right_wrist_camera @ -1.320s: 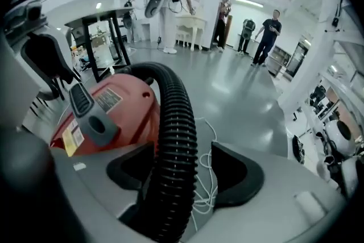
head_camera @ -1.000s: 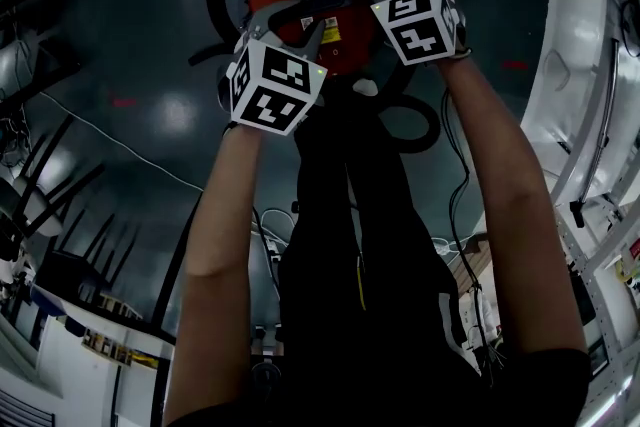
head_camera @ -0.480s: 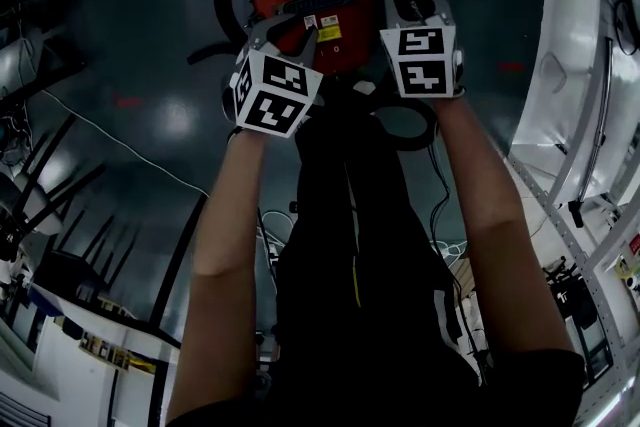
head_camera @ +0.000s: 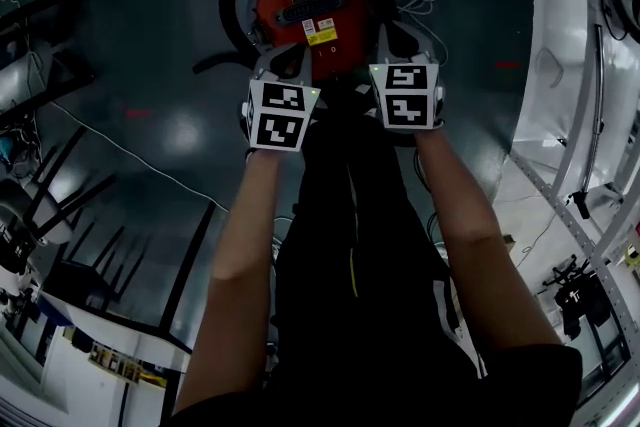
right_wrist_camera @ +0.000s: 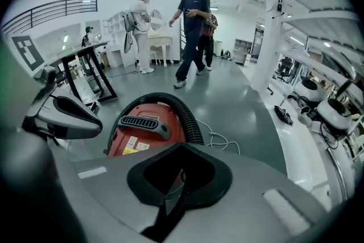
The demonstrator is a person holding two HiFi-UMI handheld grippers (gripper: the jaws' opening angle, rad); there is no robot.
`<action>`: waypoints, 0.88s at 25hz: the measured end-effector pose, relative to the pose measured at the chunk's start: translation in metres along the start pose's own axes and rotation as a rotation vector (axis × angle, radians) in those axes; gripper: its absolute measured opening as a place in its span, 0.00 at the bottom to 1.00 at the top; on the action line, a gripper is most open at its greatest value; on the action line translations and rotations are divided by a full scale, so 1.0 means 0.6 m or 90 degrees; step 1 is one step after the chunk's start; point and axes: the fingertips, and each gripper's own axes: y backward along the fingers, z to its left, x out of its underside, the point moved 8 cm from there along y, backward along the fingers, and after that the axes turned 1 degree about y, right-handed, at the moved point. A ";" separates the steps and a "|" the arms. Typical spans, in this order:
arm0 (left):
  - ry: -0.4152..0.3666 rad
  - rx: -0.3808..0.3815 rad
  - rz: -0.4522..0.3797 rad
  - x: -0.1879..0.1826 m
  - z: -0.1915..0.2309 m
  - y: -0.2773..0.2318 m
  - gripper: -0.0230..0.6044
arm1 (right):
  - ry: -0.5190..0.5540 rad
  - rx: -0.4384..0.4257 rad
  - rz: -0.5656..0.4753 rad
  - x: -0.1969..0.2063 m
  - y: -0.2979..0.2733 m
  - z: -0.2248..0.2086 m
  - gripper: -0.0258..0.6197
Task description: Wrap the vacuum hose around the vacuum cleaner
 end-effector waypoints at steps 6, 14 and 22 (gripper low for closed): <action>0.018 0.003 0.000 0.016 -0.024 0.033 0.05 | -0.043 -0.018 0.014 0.021 0.047 0.032 0.03; 0.100 0.007 0.005 0.069 -0.059 0.112 0.05 | -0.066 -0.051 0.033 0.042 0.128 0.076 0.03; 0.096 0.009 0.003 0.078 -0.094 0.193 0.05 | -0.105 -0.050 0.035 0.052 0.218 0.111 0.03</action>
